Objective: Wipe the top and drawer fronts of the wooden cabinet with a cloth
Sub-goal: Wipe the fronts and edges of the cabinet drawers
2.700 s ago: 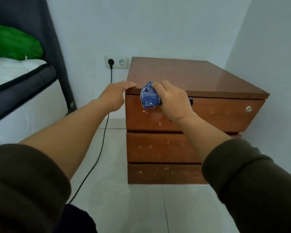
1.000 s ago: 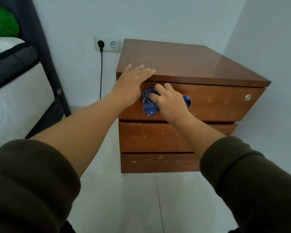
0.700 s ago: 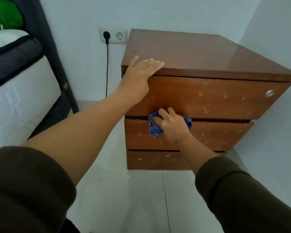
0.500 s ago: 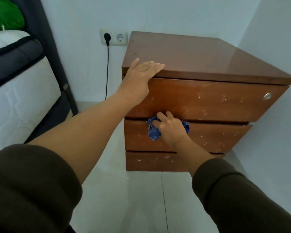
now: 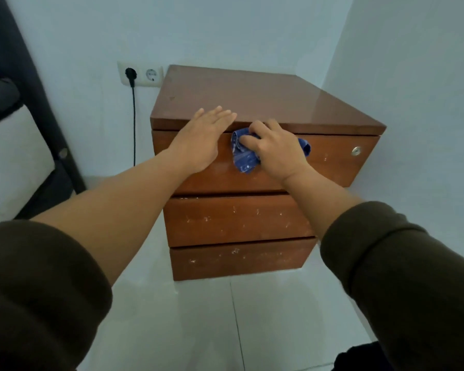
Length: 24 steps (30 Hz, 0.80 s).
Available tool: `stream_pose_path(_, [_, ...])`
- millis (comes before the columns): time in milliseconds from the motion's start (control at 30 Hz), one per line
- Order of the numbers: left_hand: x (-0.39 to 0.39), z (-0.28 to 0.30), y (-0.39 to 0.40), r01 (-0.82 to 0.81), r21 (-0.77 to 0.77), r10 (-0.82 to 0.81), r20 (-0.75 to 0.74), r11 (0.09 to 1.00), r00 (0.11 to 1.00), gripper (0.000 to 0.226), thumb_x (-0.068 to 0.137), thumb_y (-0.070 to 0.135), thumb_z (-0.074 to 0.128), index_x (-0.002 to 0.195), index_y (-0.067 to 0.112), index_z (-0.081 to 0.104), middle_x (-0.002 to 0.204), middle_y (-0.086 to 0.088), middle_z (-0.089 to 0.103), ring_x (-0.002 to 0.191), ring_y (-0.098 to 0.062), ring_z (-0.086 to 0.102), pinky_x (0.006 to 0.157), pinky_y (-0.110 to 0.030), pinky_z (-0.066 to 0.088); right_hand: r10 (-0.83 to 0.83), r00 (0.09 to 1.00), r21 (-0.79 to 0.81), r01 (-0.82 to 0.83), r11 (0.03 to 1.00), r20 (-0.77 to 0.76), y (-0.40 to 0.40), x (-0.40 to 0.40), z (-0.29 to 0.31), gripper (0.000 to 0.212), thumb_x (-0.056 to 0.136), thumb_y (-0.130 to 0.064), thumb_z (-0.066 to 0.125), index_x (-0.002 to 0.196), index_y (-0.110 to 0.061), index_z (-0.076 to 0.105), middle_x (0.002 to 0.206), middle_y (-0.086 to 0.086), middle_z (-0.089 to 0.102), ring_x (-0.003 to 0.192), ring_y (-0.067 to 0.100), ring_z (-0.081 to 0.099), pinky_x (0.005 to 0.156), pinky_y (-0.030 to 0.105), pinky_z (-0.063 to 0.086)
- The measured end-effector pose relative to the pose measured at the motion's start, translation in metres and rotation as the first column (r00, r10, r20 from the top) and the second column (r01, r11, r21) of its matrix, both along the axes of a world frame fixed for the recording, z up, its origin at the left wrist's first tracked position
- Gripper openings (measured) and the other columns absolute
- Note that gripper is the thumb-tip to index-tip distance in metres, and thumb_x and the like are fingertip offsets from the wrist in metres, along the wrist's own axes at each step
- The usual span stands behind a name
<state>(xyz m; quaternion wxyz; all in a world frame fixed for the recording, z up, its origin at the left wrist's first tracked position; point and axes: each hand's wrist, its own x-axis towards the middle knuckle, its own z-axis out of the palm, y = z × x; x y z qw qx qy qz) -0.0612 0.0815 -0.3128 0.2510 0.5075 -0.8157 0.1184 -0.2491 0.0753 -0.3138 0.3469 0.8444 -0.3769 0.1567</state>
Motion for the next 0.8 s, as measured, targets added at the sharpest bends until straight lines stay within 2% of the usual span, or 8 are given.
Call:
stream_pose_path(67, [-0.011, -0.001, -0.004, 0.022, 0.003, -0.022, 0.024, 1.0, 0.999, 0.068, 0.087, -0.009, 0.038, 0.149, 0.016, 0.023, 0.156, -0.003, 0.024, 0.146, -0.016, 0.014, 0.119, -0.035, 0.004, -0.009, 1.0, 0.048, 0.009, 0.999, 0.011, -0.001, -0.001, -0.004, 0.022, 0.066, -0.007, 0.076, 0.088, -0.011, 0.074, 0.085, 0.011, 0.065, 0.068, 0.032, 0.061, 0.042, 0.03, 0.05])
stream_pose_path(133, [-0.016, -0.003, -0.009, 0.031, -0.007, -0.031, 0.039, 0.999, 0.999, 0.068, 0.088, -0.008, 0.039, 0.149, 0.016, 0.023, 0.156, -0.003, 0.025, 0.146, -0.016, 0.015, 0.119, -0.035, 0.004, -0.011, 0.999, 0.085, 0.008, 0.996, 0.04, 0.0, 0.003, -0.011, 0.028, 0.06, -0.009, 0.084, 0.086, -0.012, 0.075, 0.082, 0.009, 0.065, 0.066, 0.029, 0.06, 0.041, 0.025, 0.045])
stream_pose_path(267, [-0.018, -0.012, -0.015, 0.027, -0.065, -0.027, -0.003, 0.997, 1.0, 0.07, 0.084, -0.014, 0.04, 0.147, 0.015, 0.029, 0.153, -0.004, 0.032, 0.144, -0.017, 0.022, 0.119, -0.034, 0.004, 0.009, 0.999, 0.137, -0.014, 0.99, 0.04, 0.002, 0.007, -0.043, 0.035, 0.049, -0.01, 0.09, 0.08, -0.015, 0.077, 0.079, 0.007, 0.065, 0.063, 0.027, 0.06, 0.037, 0.021, 0.038])
stream_pose_path(433, [-0.016, -0.018, -0.02, 0.017, -0.117, -0.02, -0.023, 0.993, 1.0, 0.067, 0.086, -0.015, 0.043, 0.145, 0.016, 0.033, 0.149, -0.004, 0.038, 0.142, -0.016, 0.028, 0.119, -0.033, 0.007, -0.04, 0.999, 0.247, 0.044, 0.968, -0.018, 0.001, 0.006, -0.093, 0.04, 0.04, -0.013, 0.093, 0.076, -0.019, 0.078, 0.084, 0.006, 0.069, 0.064, 0.026, 0.064, 0.034, 0.02, 0.039])
stream_pose_path(533, [-0.016, -0.019, -0.022, 0.017, -0.123, -0.021, -0.029, 0.992, 0.999, 0.067, 0.086, -0.015, 0.043, 0.145, 0.016, 0.034, 0.148, -0.004, 0.04, 0.141, -0.016, 0.029, 0.118, -0.034, 0.008, -0.106, 0.994, 0.342, 0.113, 0.933, -0.04, -0.001, 0.004, -0.107, 0.035, 0.056, -0.008, 0.087, 0.089, -0.014, 0.076, 0.099, 0.012, 0.068, 0.077, 0.032, 0.064, 0.041, 0.027, 0.046])
stream_pose_path(667, [-0.019, -0.018, -0.022, 0.007, -0.116, -0.012, -0.04, 0.993, 0.999, 0.069, 0.084, -0.017, 0.043, 0.145, 0.016, 0.035, 0.148, -0.004, 0.041, 0.141, -0.017, 0.03, 0.117, -0.033, 0.008, -0.181, 0.979, 0.418, 0.202, 0.886, -0.088, 0.002, 0.006, -0.109, 0.036, 0.092, -0.007, 0.053, 0.127, -0.014, 0.057, 0.135, 0.01, 0.045, 0.114, 0.032, 0.048, 0.073, 0.04, 0.052])
stream_pose_path(700, [-0.019, -0.017, -0.021, 0.006, -0.107, -0.011, -0.04, 0.994, 0.999, 0.07, 0.084, -0.017, 0.042, 0.145, 0.016, 0.035, 0.148, -0.004, 0.04, 0.141, -0.017, 0.03, 0.117, -0.032, 0.008, -0.196, 0.973, 0.447, 0.229, 0.865, -0.119, 0.004, 0.007, -0.106, 0.038, 0.095, -0.007, 0.048, 0.131, -0.015, 0.053, 0.136, 0.008, 0.042, 0.116, 0.031, 0.045, 0.078, 0.04, 0.051])
stream_pose_path(800, [-0.018, -0.013, -0.02, 0.007, -0.072, -0.009, -0.032, 0.997, 0.999, 0.072, 0.083, -0.018, 0.041, 0.145, 0.018, 0.033, 0.149, -0.003, 0.039, 0.141, -0.016, 0.028, 0.117, -0.031, 0.008, -0.181, 0.978, 0.47, 0.207, 0.858, -0.101, 0.007, 0.004, -0.091, 0.039, 0.094, -0.008, 0.051, 0.132, -0.018, 0.052, 0.132, 0.007, 0.044, 0.114, 0.028, 0.046, 0.08, 0.037, 0.049])
